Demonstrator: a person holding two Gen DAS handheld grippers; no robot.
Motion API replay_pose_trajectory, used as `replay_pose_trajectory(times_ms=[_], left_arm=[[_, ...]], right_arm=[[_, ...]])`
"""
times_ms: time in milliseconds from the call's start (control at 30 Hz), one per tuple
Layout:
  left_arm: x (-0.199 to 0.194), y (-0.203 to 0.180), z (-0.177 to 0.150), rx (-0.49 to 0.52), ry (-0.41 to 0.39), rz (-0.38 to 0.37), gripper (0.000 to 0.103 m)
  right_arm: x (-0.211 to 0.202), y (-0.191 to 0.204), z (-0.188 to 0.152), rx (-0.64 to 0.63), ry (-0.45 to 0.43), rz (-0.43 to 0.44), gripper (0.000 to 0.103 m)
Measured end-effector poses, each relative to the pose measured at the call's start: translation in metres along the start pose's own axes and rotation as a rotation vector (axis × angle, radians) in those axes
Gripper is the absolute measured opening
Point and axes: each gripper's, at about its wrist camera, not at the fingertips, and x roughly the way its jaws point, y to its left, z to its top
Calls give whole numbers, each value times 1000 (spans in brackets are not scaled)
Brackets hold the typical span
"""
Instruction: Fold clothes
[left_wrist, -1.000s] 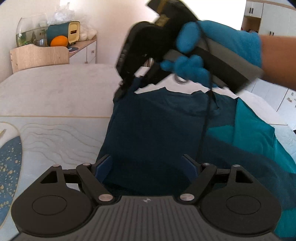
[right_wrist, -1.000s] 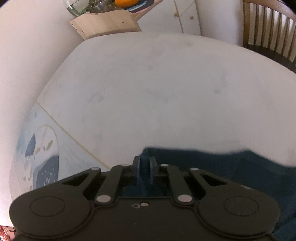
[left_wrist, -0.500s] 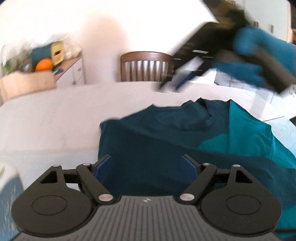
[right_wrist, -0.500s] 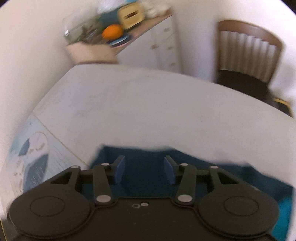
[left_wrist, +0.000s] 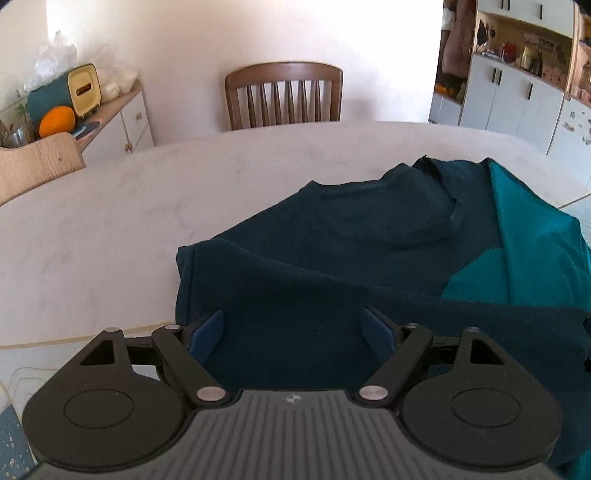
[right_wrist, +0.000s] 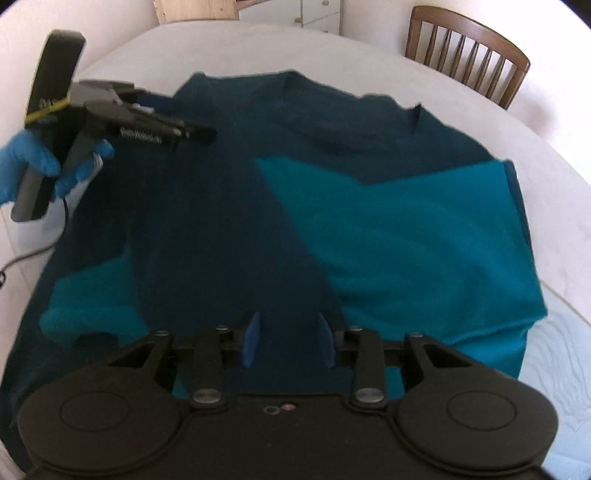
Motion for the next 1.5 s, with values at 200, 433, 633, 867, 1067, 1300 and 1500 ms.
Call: replay_pose_trajectory(times_ms=[200, 433, 633, 867, 1067, 1300, 1500], left_arm=[[2, 1, 0, -2, -9, 7, 87], [-6, -2, 15, 43, 5, 94, 87], [11, 20, 35, 7, 45, 189, 87], [34, 38, 51, -126, 85, 150, 87], [53, 35, 59, -160, 107, 107, 87], [59, 28, 65, -177, 112, 111, 83], [54, 23, 69, -187, 123, 125, 45]], right_arm=[[-9, -13, -33, -33, -8, -21, 103], [-45, -77, -30, -52, -40, -40, 103], [-25, -161, 37, 65, -172, -103, 103], [16, -202, 76, 143, -213, -52, 103], [37, -215, 85, 139, -195, -63, 103], [53, -212, 101, 106, -193, -60, 103], [53, -197, 107, 61, -195, -62, 103]])
